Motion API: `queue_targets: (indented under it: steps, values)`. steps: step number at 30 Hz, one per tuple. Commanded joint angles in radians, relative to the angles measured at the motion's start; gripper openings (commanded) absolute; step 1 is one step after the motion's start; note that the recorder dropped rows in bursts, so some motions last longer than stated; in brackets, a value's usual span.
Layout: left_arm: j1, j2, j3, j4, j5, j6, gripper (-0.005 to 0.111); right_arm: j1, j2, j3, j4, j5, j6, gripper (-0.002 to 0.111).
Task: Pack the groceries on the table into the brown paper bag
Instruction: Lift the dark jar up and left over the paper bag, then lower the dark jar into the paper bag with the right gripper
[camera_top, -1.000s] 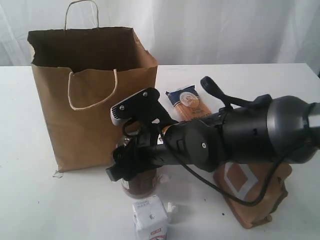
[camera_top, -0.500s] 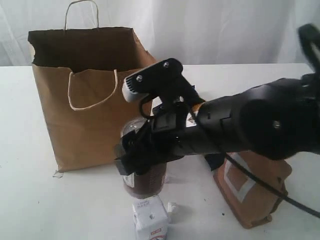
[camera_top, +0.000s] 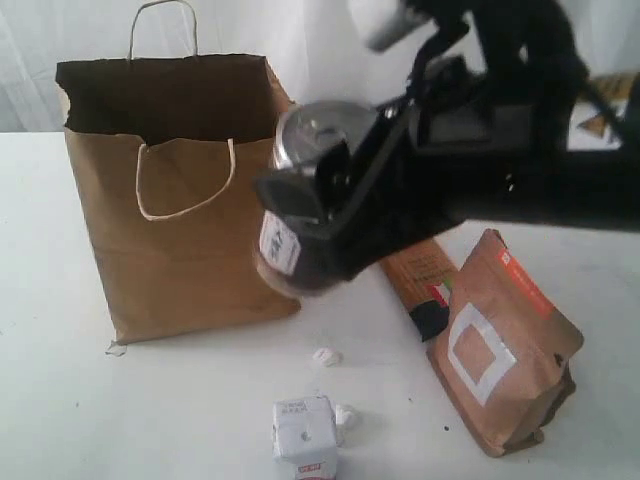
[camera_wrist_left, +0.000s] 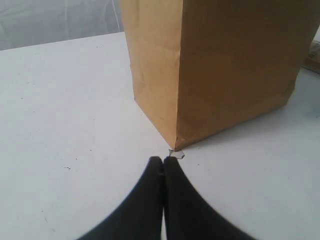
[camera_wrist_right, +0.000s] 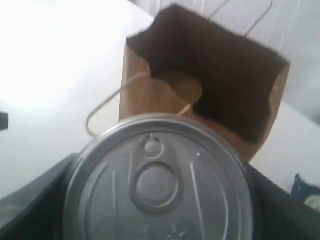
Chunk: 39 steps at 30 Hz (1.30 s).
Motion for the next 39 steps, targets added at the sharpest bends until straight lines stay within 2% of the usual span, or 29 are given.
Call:
queue_targets:
  steps: [1,7,17,25,31,39]
  values:
    - [0.005,-0.005,0.004,-0.005,0.002,-0.006,0.0,-0.004,0.002,-0.128,-0.02,-0.095,-0.094,0.0]
    - [0.005,-0.005,0.004,-0.005,0.002,-0.006,0.0,-0.004,0.146,-0.323,-0.034,-0.09,-0.181,0.0]
    - [0.005,-0.005,0.004,-0.005,0.002,-0.006,0.0,-0.004,0.417,-0.606,-0.132,-0.08,-0.185,0.0]
    - [0.005,-0.005,0.004,-0.005,0.002,-0.006,0.0,-0.004,0.677,-0.817,-0.202,0.115,-0.255,0.0]
    - [0.005,-0.005,0.004,-0.005,0.002,-0.006,0.0,-0.004,0.802,-0.925,-0.225,0.189,-0.251,0.0]
    - [0.005,-0.005,0.004,-0.005,0.002,-0.006,0.0,-0.004,0.872,-0.96,-0.228,0.204,-0.251,0.0]
